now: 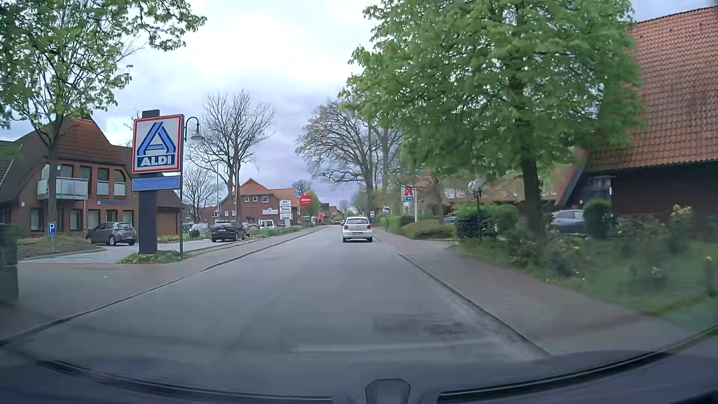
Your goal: Follow the waypoints while adhering to traffic rules and regulations
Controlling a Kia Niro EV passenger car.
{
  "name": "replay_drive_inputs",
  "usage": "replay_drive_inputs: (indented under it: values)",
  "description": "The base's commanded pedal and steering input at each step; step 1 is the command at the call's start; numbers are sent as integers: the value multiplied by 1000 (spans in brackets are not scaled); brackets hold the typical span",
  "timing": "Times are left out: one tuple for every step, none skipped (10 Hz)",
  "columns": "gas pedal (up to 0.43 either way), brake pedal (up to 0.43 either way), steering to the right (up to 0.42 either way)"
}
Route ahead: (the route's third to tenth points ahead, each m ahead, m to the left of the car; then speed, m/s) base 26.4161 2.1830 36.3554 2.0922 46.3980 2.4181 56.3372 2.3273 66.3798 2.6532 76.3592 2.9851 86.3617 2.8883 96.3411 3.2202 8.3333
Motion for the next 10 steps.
replay_drive_inputs:
  values:
    - [28,0,-3]
    - [28,0,-3]
    - [28,0,-4]
    - [28,0,-5]
    - [28,0,-5]
    - [28,0,-5]
    - [28,0,-5]
    - [39,0,-3]
    - [39,0,-3]
    - [39,0,-6]
